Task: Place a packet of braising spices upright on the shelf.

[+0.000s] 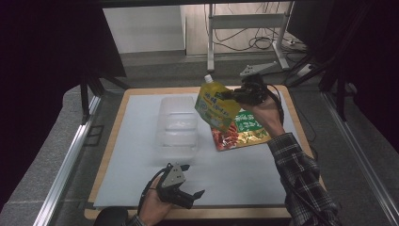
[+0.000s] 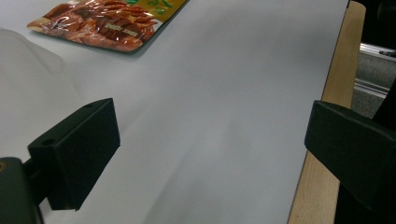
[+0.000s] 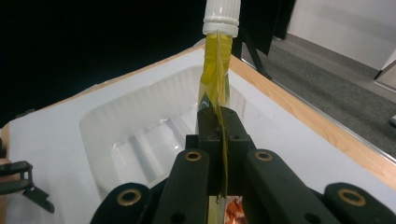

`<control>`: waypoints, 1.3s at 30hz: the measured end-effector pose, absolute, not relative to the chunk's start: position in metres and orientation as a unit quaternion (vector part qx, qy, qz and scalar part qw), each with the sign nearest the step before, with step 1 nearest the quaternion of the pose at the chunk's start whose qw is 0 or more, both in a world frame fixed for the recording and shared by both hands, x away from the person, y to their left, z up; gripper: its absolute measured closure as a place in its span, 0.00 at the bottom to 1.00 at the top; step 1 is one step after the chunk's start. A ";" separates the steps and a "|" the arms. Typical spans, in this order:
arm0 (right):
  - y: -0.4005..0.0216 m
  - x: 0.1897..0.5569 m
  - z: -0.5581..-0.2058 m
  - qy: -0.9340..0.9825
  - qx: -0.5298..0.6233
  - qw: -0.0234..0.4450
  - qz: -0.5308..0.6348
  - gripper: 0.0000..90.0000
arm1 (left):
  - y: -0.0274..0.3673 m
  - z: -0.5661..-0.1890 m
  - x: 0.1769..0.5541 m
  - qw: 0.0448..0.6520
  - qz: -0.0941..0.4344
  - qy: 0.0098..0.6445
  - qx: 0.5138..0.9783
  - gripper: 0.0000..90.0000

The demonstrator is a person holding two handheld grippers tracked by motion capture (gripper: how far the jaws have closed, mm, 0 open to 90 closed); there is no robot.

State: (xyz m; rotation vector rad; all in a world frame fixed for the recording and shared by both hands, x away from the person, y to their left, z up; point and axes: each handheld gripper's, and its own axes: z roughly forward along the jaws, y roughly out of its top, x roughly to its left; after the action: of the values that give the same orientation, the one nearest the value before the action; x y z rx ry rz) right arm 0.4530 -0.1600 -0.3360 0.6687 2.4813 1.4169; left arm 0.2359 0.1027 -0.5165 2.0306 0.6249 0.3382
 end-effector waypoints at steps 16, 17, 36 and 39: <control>-0.127 0.480 -0.326 0.837 0.221 0.102 0.489 0.99 | 0.111 -0.515 0.235 0.480 0.143 0.265 0.824 0.03; -0.125 0.481 -0.326 0.837 0.220 0.102 0.491 0.99 | 0.112 -0.514 0.235 0.480 0.143 0.266 0.824 0.03; -0.084 0.510 -0.326 0.835 0.209 0.091 0.501 0.99 | 0.114 -0.513 0.232 0.476 0.146 0.264 0.826 0.03; -0.079 0.515 -0.328 0.836 0.210 0.090 0.498 0.99 | 0.113 -0.513 0.231 0.476 0.144 0.262 0.827 0.03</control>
State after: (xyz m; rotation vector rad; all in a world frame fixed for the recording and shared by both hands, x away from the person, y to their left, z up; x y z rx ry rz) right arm 0.5145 -0.0788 -0.3282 0.6256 2.4870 1.4811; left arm 0.2314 0.1135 -0.5133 2.0217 0.6411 0.3523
